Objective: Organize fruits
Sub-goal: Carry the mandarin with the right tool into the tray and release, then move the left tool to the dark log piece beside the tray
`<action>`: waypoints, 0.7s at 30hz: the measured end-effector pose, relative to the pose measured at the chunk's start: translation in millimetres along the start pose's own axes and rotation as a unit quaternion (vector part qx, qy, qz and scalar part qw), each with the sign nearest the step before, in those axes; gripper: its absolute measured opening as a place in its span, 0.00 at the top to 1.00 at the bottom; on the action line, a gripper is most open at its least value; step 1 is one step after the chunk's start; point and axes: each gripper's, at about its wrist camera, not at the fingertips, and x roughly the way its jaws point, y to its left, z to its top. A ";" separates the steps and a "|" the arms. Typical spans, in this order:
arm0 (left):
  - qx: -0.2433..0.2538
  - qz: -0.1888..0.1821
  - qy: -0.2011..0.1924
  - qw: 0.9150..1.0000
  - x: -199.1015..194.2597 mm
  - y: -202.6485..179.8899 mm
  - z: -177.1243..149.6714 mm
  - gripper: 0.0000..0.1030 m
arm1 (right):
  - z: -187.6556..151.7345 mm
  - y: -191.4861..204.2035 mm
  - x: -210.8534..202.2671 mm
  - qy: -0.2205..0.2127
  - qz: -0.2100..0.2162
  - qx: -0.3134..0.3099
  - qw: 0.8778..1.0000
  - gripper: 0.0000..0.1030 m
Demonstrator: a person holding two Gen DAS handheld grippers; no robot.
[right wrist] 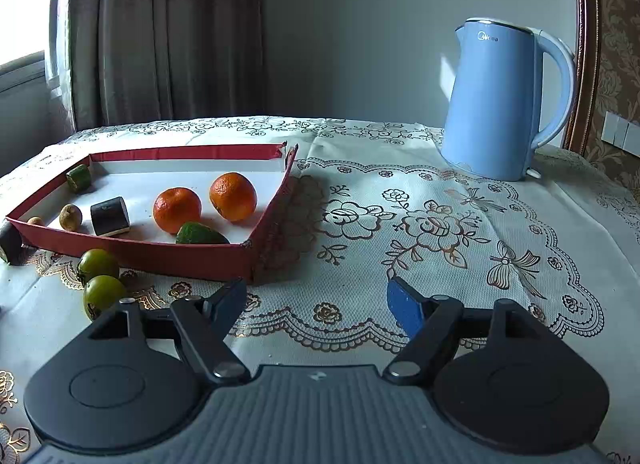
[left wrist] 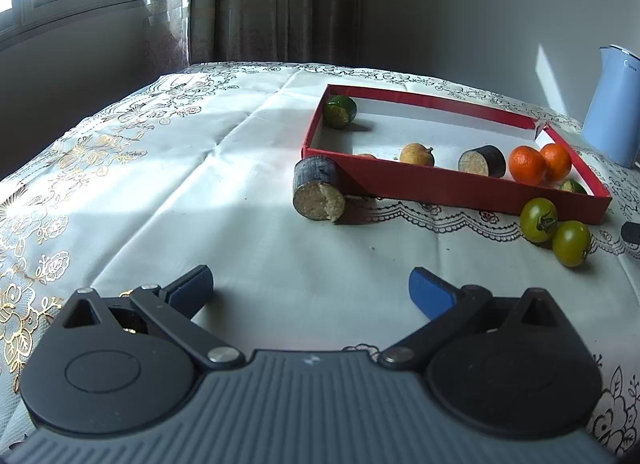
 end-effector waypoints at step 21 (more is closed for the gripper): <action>0.046 0.037 -0.055 0.997 18.4 -6.4 52.5 0.00 | -1.1 -1.0 16.4 0.055 0.004 0.004 0.998 0.13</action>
